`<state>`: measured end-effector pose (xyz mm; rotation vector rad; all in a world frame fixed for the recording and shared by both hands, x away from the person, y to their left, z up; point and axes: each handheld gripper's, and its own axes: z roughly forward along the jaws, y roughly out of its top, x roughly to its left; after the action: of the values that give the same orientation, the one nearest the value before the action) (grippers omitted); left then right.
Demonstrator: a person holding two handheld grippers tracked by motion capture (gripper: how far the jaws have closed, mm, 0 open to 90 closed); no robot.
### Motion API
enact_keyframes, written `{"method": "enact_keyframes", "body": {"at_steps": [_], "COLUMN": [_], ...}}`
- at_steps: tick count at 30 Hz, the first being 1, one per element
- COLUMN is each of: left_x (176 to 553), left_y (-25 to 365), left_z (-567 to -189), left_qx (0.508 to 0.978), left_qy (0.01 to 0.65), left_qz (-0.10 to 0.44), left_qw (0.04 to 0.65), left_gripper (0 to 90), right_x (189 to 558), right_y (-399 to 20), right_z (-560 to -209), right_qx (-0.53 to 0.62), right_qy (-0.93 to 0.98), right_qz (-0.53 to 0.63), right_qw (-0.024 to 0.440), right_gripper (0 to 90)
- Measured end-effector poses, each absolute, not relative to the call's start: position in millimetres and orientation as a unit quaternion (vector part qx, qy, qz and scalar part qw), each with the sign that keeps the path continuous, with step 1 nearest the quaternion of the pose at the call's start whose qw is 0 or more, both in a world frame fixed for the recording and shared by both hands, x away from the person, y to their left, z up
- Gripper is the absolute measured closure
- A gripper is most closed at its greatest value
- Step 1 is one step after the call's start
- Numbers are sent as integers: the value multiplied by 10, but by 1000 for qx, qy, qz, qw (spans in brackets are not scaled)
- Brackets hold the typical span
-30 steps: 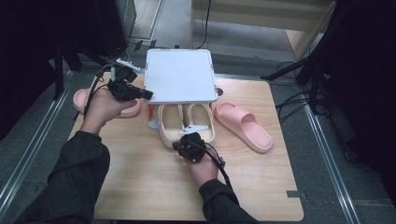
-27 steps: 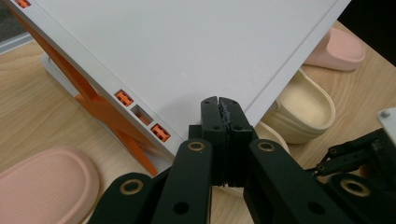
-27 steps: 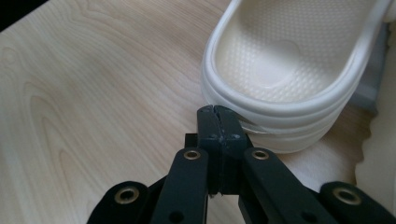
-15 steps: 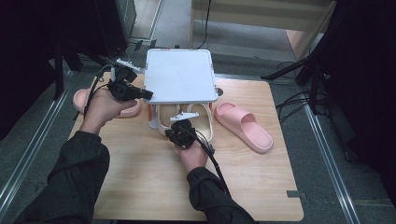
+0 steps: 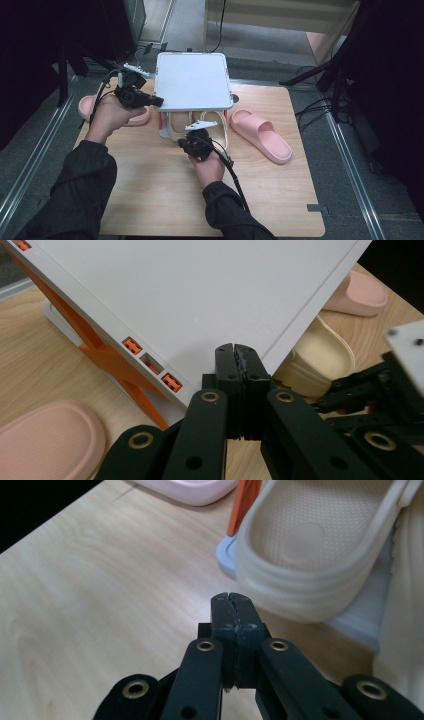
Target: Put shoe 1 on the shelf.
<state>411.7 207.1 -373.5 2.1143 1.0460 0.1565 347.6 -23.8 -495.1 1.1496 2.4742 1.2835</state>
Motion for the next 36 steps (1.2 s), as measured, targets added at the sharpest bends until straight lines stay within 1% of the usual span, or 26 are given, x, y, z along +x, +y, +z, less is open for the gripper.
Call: {"method": "enact_keyframes", "body": {"at_steps": [11,16,19,23,25,27,34,36], "left_x": [4112,4110,4110,4109,4110,4109,4110,4109], "left_y": [2064,2061,2065,2064,2065,2065,2070,2072], "left_z": [-3731,-3732,-3734,-3735,-3734,-3734,-3736,-3736], "left_qx": [827,826,825,825,825,825,824,824], "left_qy": [413,414,414,414,414,414,415,415], "left_qz": [63,65,64,64,64,64,61,62], "left_qw": [377,377,379,379,378,378,380,380], "left_gripper": [896,896,896,896,896,896,896,895], "right_x": [3072,2956,2902,2898,2937,2985,3121,3155], "right_y": [-795,-1051,-1168,-1307,-1360,-1385,-1350,-1314], "right_z": [-4815,-4820,-4867,-4956,-5007,-5043,-5102,-5097], "right_qx": [358,372,375,387,395,401,402,401], "right_qy": [828,822,828,828,826,825,823,822], "right_qz": [426,425,409,398,395,392,394,395], "right_qw": [70,67,76,80,77,72,79,84], "right_gripper": [900,900,900,862,799,791,785,756]}}
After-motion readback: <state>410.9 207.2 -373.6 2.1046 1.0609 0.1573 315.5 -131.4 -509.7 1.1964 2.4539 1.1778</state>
